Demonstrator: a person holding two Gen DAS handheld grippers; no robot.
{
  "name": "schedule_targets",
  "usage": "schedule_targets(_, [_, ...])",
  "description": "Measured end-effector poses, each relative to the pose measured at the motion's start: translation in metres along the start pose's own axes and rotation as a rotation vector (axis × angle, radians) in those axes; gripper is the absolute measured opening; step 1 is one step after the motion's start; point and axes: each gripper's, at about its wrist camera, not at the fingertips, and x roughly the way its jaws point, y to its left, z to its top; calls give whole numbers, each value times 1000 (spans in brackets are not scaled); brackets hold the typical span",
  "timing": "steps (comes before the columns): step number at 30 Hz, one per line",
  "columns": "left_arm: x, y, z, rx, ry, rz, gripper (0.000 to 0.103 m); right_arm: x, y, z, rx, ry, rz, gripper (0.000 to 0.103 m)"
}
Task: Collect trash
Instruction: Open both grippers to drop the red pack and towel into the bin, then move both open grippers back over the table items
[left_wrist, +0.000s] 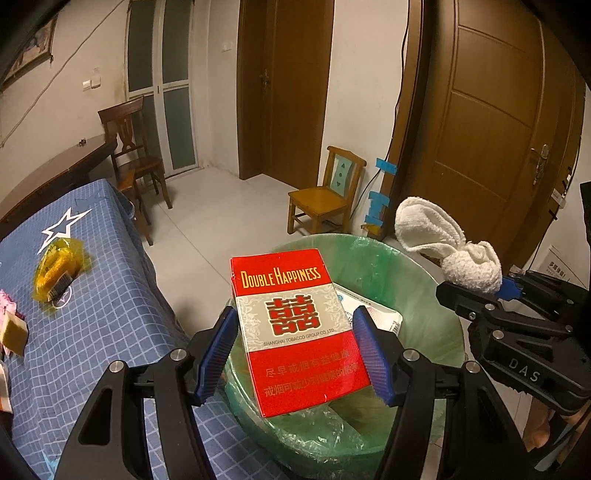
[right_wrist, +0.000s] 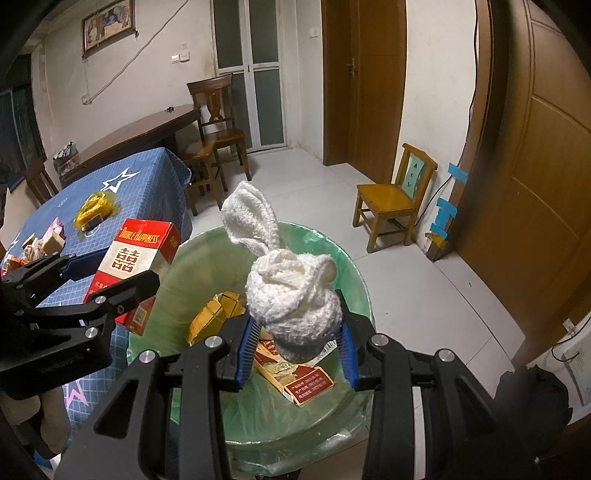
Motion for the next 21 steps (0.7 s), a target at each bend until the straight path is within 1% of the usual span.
schedule_targets(12, [4,1,-2,-1,10,6,66,1,-3,0,-1,1,2,36])
schedule_targets(15, [6,2,-2,-4,16,12,67,2,-5,0,9,2,17,39])
schedule_targets(17, [8,3,-2,-4,27,14,76,2,-8,1,22,0,31,47])
schedule_targets(19, [10,5,-3,-6,28,20,78,0,-10,1,29,-12,29,49])
schedule_targets(21, [12,7,-4,-11,34,25,79,-1,-13,0,38,-19,28,49])
